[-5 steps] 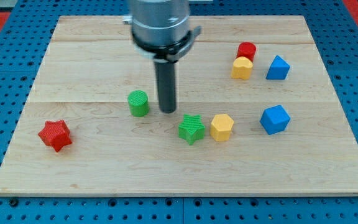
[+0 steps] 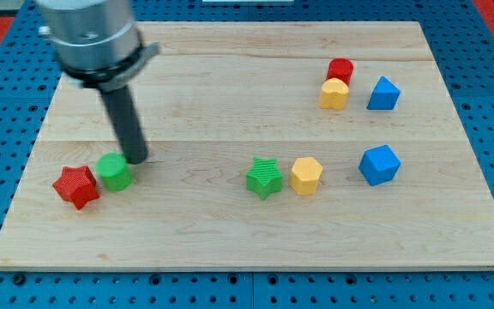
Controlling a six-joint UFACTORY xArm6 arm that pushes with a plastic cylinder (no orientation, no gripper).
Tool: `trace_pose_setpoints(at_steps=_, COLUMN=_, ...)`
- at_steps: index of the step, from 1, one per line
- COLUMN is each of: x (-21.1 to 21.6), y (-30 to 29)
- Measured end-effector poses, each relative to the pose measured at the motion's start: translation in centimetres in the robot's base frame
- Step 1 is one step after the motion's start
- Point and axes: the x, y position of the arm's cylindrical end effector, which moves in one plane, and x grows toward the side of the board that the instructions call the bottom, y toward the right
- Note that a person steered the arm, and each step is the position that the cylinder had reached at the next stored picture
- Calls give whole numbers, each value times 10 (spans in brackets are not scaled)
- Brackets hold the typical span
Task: Arrange a group of blocks at the bottom left corner of the board
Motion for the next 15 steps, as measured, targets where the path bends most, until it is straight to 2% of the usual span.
trace_pose_setpoints(at_steps=1, x=-1, y=15)
trace_pose_setpoints(at_steps=2, x=-26, y=127)
trace_pose_setpoints(at_steps=3, x=-24, y=232)
trace_pose_setpoints(at_steps=4, x=-15, y=288)
trace_pose_setpoints(at_steps=5, x=6, y=301)
trace_pose_setpoints(at_steps=6, x=20, y=262)
trace_pose_setpoints(at_steps=7, x=33, y=189)
trace_pose_setpoints(at_steps=8, x=38, y=183)
trace_pose_setpoints(at_steps=9, x=41, y=205)
trace_pose_setpoints(at_steps=11, x=42, y=45)
trace_pose_setpoints(at_steps=12, x=41, y=34)
trace_pose_setpoints(at_steps=14, x=33, y=202)
trace_pose_setpoints(at_steps=15, x=48, y=204)
